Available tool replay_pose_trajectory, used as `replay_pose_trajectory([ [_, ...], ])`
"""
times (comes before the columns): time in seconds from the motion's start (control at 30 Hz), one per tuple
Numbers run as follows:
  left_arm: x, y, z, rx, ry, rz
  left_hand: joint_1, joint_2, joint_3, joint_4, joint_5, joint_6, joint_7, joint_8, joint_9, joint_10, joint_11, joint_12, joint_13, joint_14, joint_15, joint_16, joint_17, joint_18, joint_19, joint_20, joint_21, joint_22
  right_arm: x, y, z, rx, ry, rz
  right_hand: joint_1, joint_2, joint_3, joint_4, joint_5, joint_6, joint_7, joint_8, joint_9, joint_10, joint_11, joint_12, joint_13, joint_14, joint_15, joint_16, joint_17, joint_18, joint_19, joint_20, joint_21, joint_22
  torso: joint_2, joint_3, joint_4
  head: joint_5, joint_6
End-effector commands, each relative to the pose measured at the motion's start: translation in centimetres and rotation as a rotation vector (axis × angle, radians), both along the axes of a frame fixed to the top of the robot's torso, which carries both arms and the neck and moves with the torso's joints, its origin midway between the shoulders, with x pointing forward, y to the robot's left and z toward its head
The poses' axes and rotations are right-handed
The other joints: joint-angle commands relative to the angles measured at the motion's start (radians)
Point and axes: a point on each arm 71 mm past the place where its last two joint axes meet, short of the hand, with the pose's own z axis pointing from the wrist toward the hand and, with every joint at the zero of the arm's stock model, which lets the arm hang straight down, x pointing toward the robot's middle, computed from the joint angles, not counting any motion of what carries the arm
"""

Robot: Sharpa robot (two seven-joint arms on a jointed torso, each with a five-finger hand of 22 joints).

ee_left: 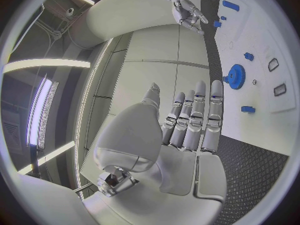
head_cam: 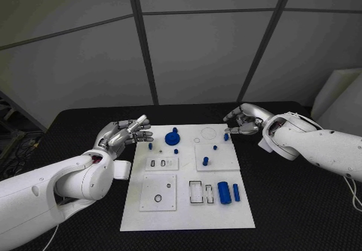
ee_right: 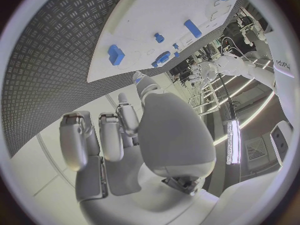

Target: Assemble the parts on the task board

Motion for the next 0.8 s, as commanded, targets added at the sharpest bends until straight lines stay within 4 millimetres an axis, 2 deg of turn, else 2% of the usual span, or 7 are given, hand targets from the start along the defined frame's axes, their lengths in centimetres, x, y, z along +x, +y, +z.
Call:
replay_pose_trajectory([
  [0.03,0.0,-0.1,0.1,0.000,-0.012,-0.008,0.003,0.003,0.000,-0.005,0.001,0.001,0.008,-0.004,-0.001,-0.006,0.003,-0.002,-0.001,-0.008,0.002,-0.007,0.001,0.047,-0.007,-0.001,0.007,0.001,0.0,0.1,-0.4,0.001,0.029,0.029,0.012,-0.001,-0.005,0.001,0.007,-0.003,-0.002,0.007,0.002,-0.005,-0.001,-0.005,-0.001,0.079,0.000,-0.004,0.150,0.003,0.069,0.002,-0.006,0.224,0.001,-0.0010,-0.0017,-0.001,0.000],
  [0.17,0.1,-0.2,0.1,-0.001,-0.011,-0.010,0.003,0.003,0.000,-0.005,0.001,0.001,0.008,-0.004,-0.001,-0.006,0.003,-0.002,-0.001,-0.008,0.002,-0.007,0.001,0.047,-0.007,-0.001,0.007,0.001,0.0,0.0,-0.6,-0.003,0.038,0.028,0.014,0.002,-0.006,0.002,0.013,0.000,-0.002,0.009,0.003,-0.005,-0.001,-0.004,0.000,0.079,-0.001,-0.004,0.149,0.003,0.069,0.002,-0.006,0.224,0.000,-0.0024,0.0016,-0.001,0.002],
  [0.4,0.1,-0.2,0.1,0.000,-0.012,-0.009,0.003,0.003,0.000,-0.005,0.001,0.001,0.008,-0.004,-0.001,-0.006,0.003,-0.002,-0.001,-0.008,0.002,-0.007,0.001,0.047,-0.007,-0.001,0.007,0.001,0.1,-0.3,-1.3,-0.012,0.066,0.022,0.014,0.007,-0.011,0.005,0.023,0.012,-0.001,0.016,0.005,-0.003,0.000,-0.002,0.001,0.079,0.000,-0.005,0.150,0.003,0.069,0.002,-0.006,0.224,0.000,-0.0028,0.0010,0.000,-0.003],
  [0.6,0.1,-0.1,0.1,0.001,-0.012,-0.007,0.003,0.003,0.000,-0.005,0.001,0.001,0.008,-0.004,-0.001,-0.006,0.003,-0.002,-0.001,-0.008,0.002,-0.007,0.001,0.047,-0.007,-0.001,0.007,0.001,0.1,-0.4,-1.7,-0.017,0.080,0.019,0.014,0.008,-0.012,0.006,0.024,0.014,0.000,0.017,0.005,-0.003,0.000,-0.003,0.001,0.079,0.000,-0.004,0.150,0.003,0.069,0.002,-0.006,0.223,0.000,-0.0016,-0.0014,-0.001,-0.005],
  [0.8,0.1,0.0,0.0,0.001,-0.011,-0.006,0.003,0.003,0.000,-0.005,0.001,0.001,0.008,-0.004,-0.001,-0.006,0.003,-0.002,-0.001,-0.008,0.002,-0.007,0.001,0.047,-0.007,-0.001,0.007,0.001,0.2,-0.5,-1.9,-0.020,0.092,0.019,0.013,0.010,-0.013,0.007,0.026,0.019,0.001,0.020,0.006,-0.002,0.001,-0.001,0.002,0.079,0.000,-0.004,0.151,0.003,0.069,0.002,-0.006,0.224,0.001,-0.0027,-0.0013,-0.004,-0.009],
])
